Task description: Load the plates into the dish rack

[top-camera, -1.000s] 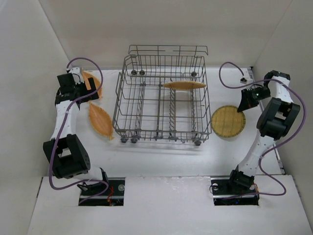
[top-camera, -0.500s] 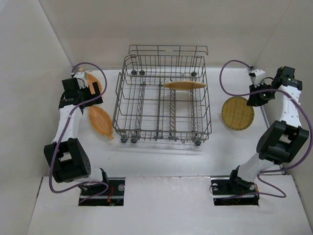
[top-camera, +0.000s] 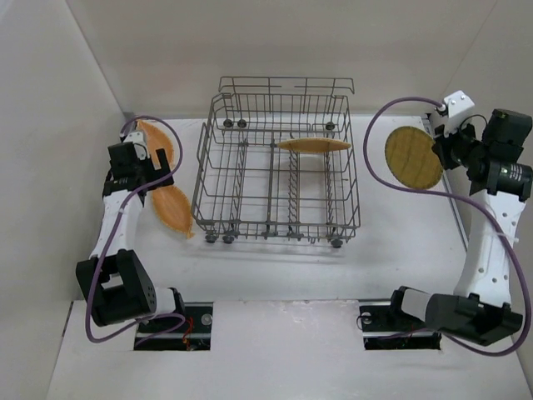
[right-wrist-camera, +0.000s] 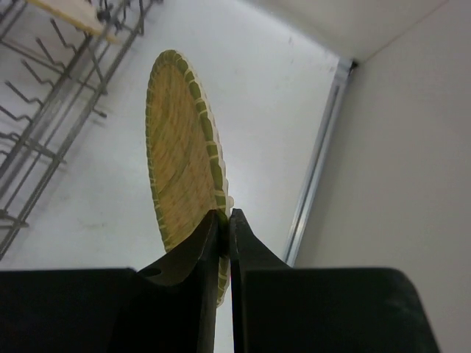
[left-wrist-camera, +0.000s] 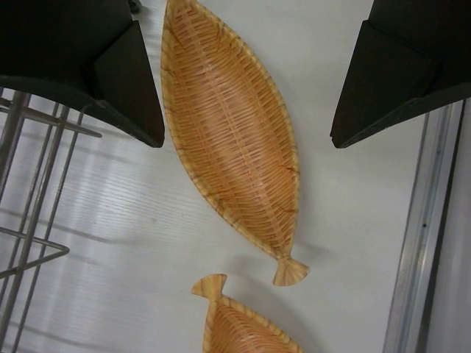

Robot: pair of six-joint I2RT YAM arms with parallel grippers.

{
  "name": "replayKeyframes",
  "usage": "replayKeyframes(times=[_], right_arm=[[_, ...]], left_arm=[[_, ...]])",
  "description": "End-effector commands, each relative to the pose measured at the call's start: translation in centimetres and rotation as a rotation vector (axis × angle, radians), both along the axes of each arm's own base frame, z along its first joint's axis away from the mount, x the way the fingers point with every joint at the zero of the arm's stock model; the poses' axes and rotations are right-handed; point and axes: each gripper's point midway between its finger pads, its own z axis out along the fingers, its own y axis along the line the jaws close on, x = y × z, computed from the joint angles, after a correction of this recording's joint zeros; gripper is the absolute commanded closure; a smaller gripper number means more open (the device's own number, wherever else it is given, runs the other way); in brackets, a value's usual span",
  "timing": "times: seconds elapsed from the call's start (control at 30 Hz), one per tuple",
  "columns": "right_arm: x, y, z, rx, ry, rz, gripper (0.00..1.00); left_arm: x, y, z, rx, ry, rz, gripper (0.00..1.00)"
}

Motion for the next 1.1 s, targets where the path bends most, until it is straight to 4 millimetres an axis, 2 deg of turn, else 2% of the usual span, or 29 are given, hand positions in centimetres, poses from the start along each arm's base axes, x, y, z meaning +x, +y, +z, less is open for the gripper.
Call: replayKeyframes(times=[0.0,0.07,0.13,0.17,0.2,0.4,0.57,0.73,0.9,1.07], right_arm=[[1.1,1.5,9.2,-0.078,-0.294,0.026,1.00],[1.0,3.4,12.0,-0.095,-0.367,0.078,1.00],[1.1,5.3,13.7,-0.108,-0.427,0.127,1.00],[1.0,6.9,14.7,-0.115,-0.468,0.171,1.00],[1.1,7.7,15.1,-0.121,-0.486,0.193,1.00],[0.6,15.7,15.9,-0.158,-0.581,0.451,1.00],[-0.1,20.9,14.4,-0.211,-0.608,0.640,1.00],[-0.5,24.9,11.1,-0.324,-0.636,0.812,1.00],[-0.1,27.0,7.0,-0.350,-0.599,0.897,1.00],[0.8,27.7,2.7,-0.396,-0.579,0.928,1.00]], left_arm=[[-0.1,1.3,1.8,0.082,-0.069,0.038,0.00],[-0.4,1.9,1.8,0.113,-0.069,0.066,0.00],[-0.6,2.3,1.8,0.146,-0.063,0.097,0.00],[-0.8,2.5,1.7,0.160,-0.051,0.110,0.00],[-1.1,2.4,1.4,0.169,-0.034,0.111,0.00],[-2.8,1.2,1.1,0.144,-0.002,0.057,0.00],[-3.9,0.0,1.9,0.097,-0.031,0.012,0.00],[-4.6,-0.3,1.7,0.080,-0.019,0.009,0.00],[-4.9,0.2,2.1,0.075,-0.024,0.031,0.00],[-5.3,0.7,2.2,0.072,-0.014,0.049,0.00]])
